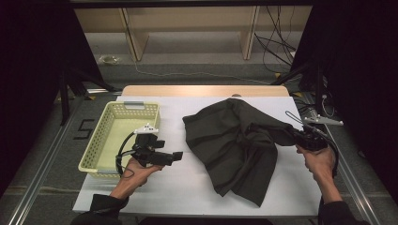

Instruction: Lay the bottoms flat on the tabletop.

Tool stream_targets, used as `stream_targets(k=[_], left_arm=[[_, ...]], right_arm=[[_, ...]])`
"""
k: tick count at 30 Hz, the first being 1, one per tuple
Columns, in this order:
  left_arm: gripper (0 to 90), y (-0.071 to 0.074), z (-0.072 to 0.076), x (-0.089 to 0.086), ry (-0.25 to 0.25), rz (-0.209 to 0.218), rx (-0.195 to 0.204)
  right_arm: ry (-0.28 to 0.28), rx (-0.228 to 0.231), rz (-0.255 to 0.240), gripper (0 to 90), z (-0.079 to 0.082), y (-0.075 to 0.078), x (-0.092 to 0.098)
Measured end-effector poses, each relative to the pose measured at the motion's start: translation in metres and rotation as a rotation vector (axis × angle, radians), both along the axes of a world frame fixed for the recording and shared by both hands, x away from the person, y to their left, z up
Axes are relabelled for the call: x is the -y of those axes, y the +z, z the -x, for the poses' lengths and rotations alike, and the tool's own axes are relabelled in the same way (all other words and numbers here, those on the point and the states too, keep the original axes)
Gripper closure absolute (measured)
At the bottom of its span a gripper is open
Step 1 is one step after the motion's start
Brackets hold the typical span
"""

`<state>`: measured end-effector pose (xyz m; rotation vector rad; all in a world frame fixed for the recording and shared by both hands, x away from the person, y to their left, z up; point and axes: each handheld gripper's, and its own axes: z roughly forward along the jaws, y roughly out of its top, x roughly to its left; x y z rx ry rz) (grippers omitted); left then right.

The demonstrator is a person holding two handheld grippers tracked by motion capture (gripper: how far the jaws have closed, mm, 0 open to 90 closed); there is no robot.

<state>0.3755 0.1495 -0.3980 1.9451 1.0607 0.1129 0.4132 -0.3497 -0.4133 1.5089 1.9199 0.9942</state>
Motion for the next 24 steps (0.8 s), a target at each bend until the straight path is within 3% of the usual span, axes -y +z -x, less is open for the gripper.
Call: stream_targets(k=[6,12,18,24], left_arm=[[9.3,-0.002,-0.002,0.004,-0.013,-0.010,-0.014],[9.8,-0.008,-0.008,0.009,-0.022,-0.045,-0.034],[10.1,-0.010,-0.011,0.014,-0.028,-0.053,-0.038],[10.1,-0.012,-0.017,0.027,-0.046,-0.078,-0.038]], right_arm=[[-0.015,-0.022,-0.023,87.0,-0.004,-0.006,0.008],[-0.014,0.005,-0.063,63.0,0.004,0.000,0.006],[-0.029,0.050,-0.043,49.6,0.027,0.014,0.003],[0.020,0.051,0.002,41.7,0.054,0.017,-0.012]])
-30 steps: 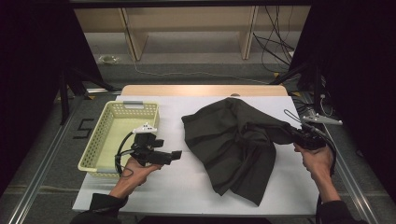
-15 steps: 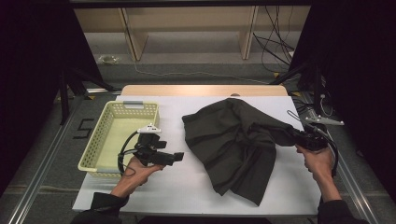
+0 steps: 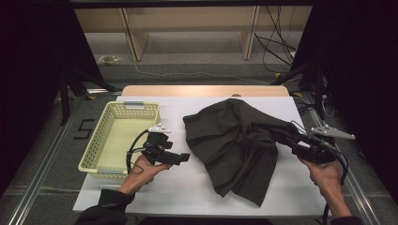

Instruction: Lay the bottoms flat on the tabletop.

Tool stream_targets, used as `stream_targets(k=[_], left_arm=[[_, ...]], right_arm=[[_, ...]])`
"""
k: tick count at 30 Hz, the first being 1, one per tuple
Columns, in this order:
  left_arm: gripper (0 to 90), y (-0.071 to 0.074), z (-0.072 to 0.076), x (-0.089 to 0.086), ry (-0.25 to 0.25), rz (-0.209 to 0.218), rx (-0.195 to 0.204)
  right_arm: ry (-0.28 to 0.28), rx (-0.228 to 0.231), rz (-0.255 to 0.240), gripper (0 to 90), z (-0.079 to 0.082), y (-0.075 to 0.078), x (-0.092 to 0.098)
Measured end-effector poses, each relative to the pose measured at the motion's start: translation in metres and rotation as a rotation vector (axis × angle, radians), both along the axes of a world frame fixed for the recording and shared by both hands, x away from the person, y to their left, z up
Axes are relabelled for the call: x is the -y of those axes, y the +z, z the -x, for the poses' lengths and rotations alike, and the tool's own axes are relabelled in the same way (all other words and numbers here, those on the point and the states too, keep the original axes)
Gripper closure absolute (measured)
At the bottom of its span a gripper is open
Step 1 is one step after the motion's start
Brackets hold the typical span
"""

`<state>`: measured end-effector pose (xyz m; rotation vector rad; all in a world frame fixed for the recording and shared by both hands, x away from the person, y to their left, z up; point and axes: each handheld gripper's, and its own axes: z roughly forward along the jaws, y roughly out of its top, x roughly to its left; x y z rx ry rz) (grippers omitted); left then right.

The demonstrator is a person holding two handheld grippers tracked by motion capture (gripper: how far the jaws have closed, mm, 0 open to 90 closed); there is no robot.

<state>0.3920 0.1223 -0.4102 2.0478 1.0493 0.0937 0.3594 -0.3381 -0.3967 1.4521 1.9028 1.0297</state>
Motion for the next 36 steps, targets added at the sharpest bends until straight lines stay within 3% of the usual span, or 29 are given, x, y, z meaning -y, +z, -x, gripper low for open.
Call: stream_targets(k=[3,5,14,17,19,23,27,36], left_arm=[[10.1,-0.002,-0.006,0.008,0.006,-0.005,0.003],[10.1,-0.004,-0.010,0.013,0.000,-0.014,0.001],[10.1,-0.018,-0.032,0.042,-0.013,-0.046,-0.020],[10.1,-0.022,-0.037,0.050,-0.022,-0.054,-0.025],[10.1,-0.025,-0.040,0.055,-0.030,-0.060,-0.033],[10.4,-0.034,-0.046,0.063,-0.047,-0.077,-0.052],[11.7,-0.042,-0.051,0.070,-0.059,-0.090,-0.071],[14.0,-0.055,-0.054,0.084,-0.087,-0.153,-0.098]], right_arm=[[0.019,0.001,0.025,39.2,0.009,-0.001,-0.009],[0.027,-0.006,0.016,37.6,0.012,-0.002,-0.013],[0.062,-0.037,0.034,32.0,0.016,-0.013,-0.027],[0.068,-0.040,0.003,30.2,0.017,-0.016,-0.029],[0.075,-0.055,-0.011,28.6,0.016,-0.019,-0.030],[0.111,-0.111,0.013,26.6,0.015,-0.031,-0.040],[0.146,-0.159,0.081,25.7,0.012,-0.043,-0.050],[0.161,-0.211,0.083,25.6,0.007,-0.054,-0.053]])
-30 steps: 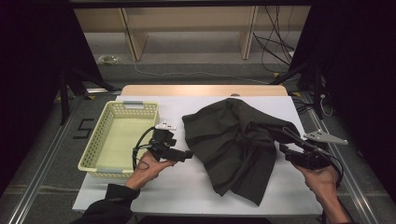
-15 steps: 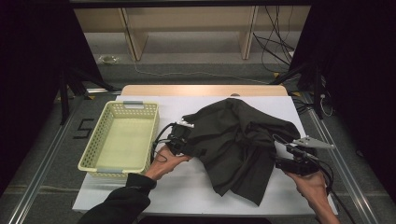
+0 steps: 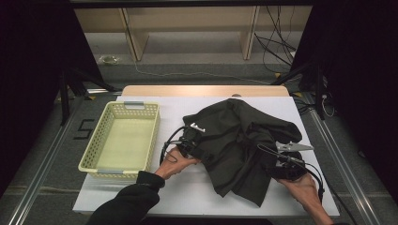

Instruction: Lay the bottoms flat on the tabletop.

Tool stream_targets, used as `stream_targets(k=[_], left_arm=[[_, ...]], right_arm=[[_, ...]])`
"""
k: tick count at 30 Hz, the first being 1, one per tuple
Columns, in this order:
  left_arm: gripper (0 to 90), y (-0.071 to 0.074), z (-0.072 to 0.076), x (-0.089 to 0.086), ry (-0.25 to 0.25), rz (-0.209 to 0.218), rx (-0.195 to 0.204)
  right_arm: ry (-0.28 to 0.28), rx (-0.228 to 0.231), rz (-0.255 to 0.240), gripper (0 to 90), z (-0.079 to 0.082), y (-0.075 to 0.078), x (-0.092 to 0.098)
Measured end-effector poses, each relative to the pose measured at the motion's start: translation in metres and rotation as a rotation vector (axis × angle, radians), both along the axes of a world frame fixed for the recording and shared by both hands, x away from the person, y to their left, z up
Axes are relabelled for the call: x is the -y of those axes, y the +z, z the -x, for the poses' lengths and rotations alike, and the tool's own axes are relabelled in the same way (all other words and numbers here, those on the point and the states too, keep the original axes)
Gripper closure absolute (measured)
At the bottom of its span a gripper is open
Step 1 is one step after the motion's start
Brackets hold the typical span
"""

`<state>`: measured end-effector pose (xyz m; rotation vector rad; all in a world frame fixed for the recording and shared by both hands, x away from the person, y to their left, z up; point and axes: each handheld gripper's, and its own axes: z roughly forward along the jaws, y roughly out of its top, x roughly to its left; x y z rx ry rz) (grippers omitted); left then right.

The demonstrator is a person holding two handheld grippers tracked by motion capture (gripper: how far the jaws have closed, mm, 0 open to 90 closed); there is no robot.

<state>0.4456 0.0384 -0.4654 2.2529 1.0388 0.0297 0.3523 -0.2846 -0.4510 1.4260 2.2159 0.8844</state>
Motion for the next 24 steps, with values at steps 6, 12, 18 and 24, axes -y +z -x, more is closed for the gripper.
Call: stream_targets(k=[6,12,18,24], left_arm=[[14.5,-0.006,-0.002,0.005,-0.009,-0.045,-0.009],[14.3,-0.008,-0.005,0.005,-0.009,-0.046,-0.025],[23.8,-0.009,-0.003,0.005,-0.016,-0.049,0.006],[53.1,-0.008,-0.003,0.001,-0.039,-0.022,0.007]], right_arm=[[0.001,-0.039,0.013,25.4,-0.005,-0.010,-0.003],[-0.012,-0.051,0.004,25.5,-0.008,-0.013,-0.002],[-0.010,-0.073,0.002,25.7,-0.010,-0.017,-0.004],[-0.024,-0.099,0.026,25.5,-0.017,-0.023,-0.004]])
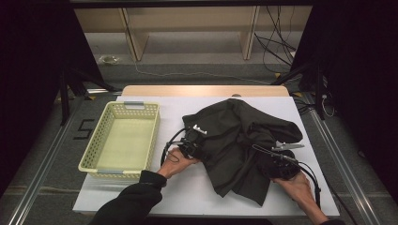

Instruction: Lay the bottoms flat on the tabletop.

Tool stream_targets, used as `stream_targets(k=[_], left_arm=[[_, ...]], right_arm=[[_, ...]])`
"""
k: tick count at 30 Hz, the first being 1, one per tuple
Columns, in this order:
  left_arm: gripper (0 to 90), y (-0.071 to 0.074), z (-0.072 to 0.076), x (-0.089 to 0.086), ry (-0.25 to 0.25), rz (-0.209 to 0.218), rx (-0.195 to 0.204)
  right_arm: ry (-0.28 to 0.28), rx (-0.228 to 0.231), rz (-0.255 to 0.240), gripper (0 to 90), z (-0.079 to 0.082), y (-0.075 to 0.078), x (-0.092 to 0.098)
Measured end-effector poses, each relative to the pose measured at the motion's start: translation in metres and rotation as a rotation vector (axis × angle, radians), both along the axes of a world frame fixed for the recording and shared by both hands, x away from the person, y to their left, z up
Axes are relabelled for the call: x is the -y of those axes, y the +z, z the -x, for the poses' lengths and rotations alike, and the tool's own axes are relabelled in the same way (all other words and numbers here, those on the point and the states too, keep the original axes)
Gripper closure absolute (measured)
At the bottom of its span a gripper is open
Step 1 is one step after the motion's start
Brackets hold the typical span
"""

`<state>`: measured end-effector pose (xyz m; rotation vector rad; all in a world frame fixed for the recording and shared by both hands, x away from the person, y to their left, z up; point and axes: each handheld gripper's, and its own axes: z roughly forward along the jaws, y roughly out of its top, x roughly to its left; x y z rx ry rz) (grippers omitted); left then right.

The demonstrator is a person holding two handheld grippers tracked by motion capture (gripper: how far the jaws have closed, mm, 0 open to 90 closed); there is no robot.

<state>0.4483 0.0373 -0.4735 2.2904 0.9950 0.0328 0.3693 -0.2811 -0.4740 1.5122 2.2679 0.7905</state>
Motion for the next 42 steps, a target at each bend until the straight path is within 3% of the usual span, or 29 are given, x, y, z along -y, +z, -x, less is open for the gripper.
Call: stream_targets(k=[4,8,11,19,26,34,37,42], left_arm=[[71.7,0.000,0.002,0.002,-0.027,0.006,-0.011],[78.8,0.002,0.005,0.004,-0.049,-0.005,-0.002],[79.9,0.005,0.007,0.006,-0.069,-0.013,0.002],[80.5,0.009,0.013,0.007,-0.077,-0.004,-0.005],[80.6,0.012,0.019,0.009,-0.095,-0.003,-0.012],[80.6,0.015,0.024,0.010,-0.106,0.007,-0.029],[80.6,0.016,0.026,0.011,-0.116,0.009,-0.033],[80.5,0.016,0.028,0.009,-0.122,0.020,-0.050]], right_arm=[[-0.022,-0.015,0.005,25.5,-0.004,-0.001,0.001],[-0.047,-0.015,-0.001,25.4,-0.004,0.000,0.003],[-0.062,0.007,-0.003,25.6,-0.004,0.003,0.007],[-0.084,0.007,0.010,25.8,-0.004,0.005,0.010],[-0.100,-0.011,-0.001,26.8,-0.004,0.006,0.013],[-0.075,-0.037,-0.010,29.5,-0.005,0.000,0.012],[-0.061,-0.026,-0.005,41.5,-0.004,0.000,0.011],[-0.064,-0.016,0.015,76.1,-0.002,0.002,0.011]])
